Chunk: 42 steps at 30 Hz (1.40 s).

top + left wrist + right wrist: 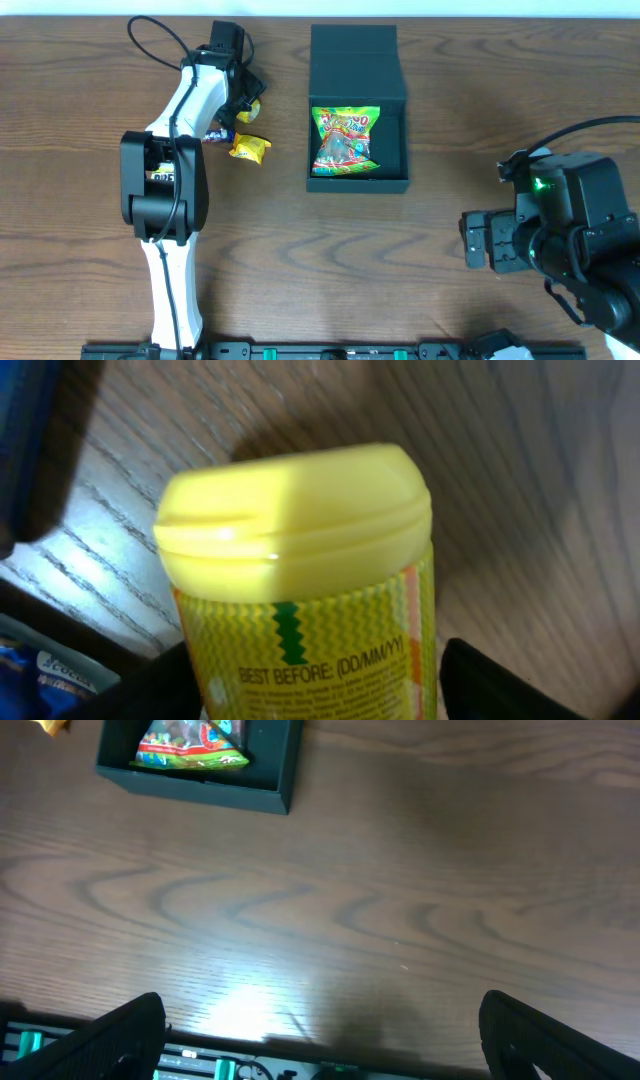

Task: Pack container
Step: 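Move left gripper to the yellow Mentos tube and grasp it, then lower the Mentos tube into the box beside the bag and release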

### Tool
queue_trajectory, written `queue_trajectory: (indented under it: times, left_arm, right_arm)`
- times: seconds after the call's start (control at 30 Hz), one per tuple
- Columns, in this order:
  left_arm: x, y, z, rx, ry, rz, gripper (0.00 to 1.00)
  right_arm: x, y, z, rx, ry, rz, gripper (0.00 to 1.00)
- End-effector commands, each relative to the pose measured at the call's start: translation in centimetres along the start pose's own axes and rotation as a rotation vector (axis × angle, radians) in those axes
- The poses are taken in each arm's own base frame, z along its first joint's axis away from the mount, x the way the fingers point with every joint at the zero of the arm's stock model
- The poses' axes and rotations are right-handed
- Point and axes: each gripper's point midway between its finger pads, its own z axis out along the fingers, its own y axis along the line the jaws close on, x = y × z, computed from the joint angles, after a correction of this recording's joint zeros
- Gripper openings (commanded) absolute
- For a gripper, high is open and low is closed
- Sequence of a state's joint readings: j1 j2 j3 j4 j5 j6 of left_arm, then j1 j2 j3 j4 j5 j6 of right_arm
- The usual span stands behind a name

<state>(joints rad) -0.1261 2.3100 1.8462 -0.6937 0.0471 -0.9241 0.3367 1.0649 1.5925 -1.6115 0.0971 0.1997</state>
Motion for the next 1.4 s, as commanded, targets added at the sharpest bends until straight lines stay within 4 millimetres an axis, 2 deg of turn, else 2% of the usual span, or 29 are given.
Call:
queue_trajectory:
  times: [0.0,0.07,0.23,0.33,0.43,0.57,0.73,0.83,0.93,1.07,1.17,1.37]
  left_arm:
    - [-0.7,0.4,0.2,-0.024,-0.035,0.0,0.61]
    - [-0.9,0.5,0.2,-0.032,-0.047,0.003,0.53]
    - [-1.1,0.6,0.2,-0.042,-0.06,0.055,0.49]
    - [-1.7,0.2,-0.6,-0.033,-0.077,0.124,0.37]
    - [-2.7,-1.2,-2.5,0.005,-0.115,0.184,0.31]
    - [-4.3,-3.3,-6.1,0.036,-0.204,0.256,0.24]
    - [-4.0,-5.8,-10.3,0.086,-0.263,0.321,0.2]
    - [-2.3,-7.4,-12.2,0.126,-0.27,0.359,0.18]
    - [0.1,-8.9,-13.1,0.156,-0.258,0.417,0.15]
    - [5.0,-11.0,-13.6,0.211,-0.193,0.498,0.13]
    - [9.8,-12.2,-13.7,0.251,-0.109,0.573,0.14]
    - [16.8,-12.0,-14.0,0.244,0.022,0.68,0.06]
  right_arm:
    - [-0.1,-0.2,-0.3,0.002,-0.01,-0.005,0.99]
    - [-0.1,-0.2,-0.3,0.002,-0.01,-0.005,0.99]
    - [-0.1,-0.2,-0.3,0.002,-0.01,-0.005,0.99]
    - [-0.1,-0.2,-0.3,0.002,-0.01,-0.005,0.99]
    - [-0.1,-0.2,-0.3,0.002,-0.01,-0.005,0.99]
    - [-0.1,-0.2,-0.3,0.002,-0.01,-0.005,0.99]
    - [-0.1,-0.2,-0.3,0.002,-0.01,-0.005,0.99]
    - [-0.1,-0.2,-0.3,0.002,-0.01,-0.005,0.99]
    - [-0.1,-0.2,-0.3,0.002,-0.01,-0.005,0.99]
    - [-0.1,-0.2,-0.3,0.002,-0.01,-0.005,0.99]
    - [-0.1,-0.2,-0.3,0.002,-0.01,-0.005,0.99]
    - [-0.1,-0.2,-0.3,0.002,-0.01,-0.005,0.99]
